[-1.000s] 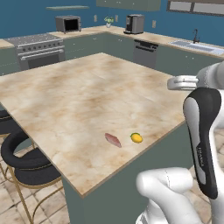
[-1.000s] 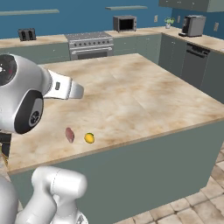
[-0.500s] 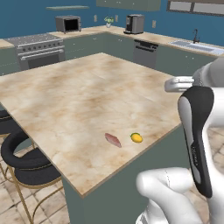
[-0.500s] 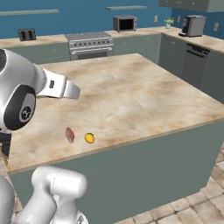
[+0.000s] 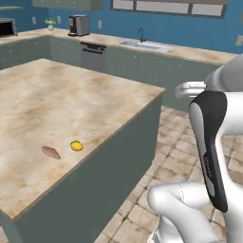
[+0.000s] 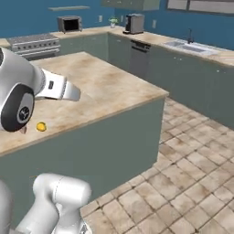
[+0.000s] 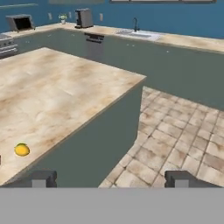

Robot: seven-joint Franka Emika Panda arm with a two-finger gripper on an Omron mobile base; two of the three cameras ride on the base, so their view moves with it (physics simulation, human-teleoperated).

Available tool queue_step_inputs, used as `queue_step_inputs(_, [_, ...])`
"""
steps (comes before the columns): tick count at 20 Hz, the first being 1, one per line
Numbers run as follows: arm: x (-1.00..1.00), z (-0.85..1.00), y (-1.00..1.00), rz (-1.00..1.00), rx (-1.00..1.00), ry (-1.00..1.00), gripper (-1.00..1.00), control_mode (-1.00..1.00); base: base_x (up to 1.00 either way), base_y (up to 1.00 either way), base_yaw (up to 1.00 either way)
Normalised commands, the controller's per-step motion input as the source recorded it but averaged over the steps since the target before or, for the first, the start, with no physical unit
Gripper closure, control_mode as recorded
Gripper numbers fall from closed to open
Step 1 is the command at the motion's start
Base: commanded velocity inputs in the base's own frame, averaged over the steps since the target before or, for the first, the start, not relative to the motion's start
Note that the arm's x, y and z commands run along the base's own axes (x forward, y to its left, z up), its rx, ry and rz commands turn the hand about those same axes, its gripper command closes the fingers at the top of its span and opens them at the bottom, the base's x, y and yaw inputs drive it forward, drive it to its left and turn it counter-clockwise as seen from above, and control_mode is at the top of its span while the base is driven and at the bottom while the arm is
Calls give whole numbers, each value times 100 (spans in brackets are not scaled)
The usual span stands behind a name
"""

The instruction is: Open the fridge, remove the apple, lemon, and steak, and place them on any counter.

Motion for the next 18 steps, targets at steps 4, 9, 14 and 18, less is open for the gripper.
queue_step_inputs(4, [0,0,0,0,0,0,-100,100,-22,-90,-63])
queue_step_inputs(9, [0,0,0,0,0,0,-100,100,-10,-69,-70])
queue_step_inputs(14, [0,0,0,0,0,0,-100,100,-2,-34,-74])
queue_step_inputs(18, [0,0,0,0,0,0,-100,100,-28,-7,-72])
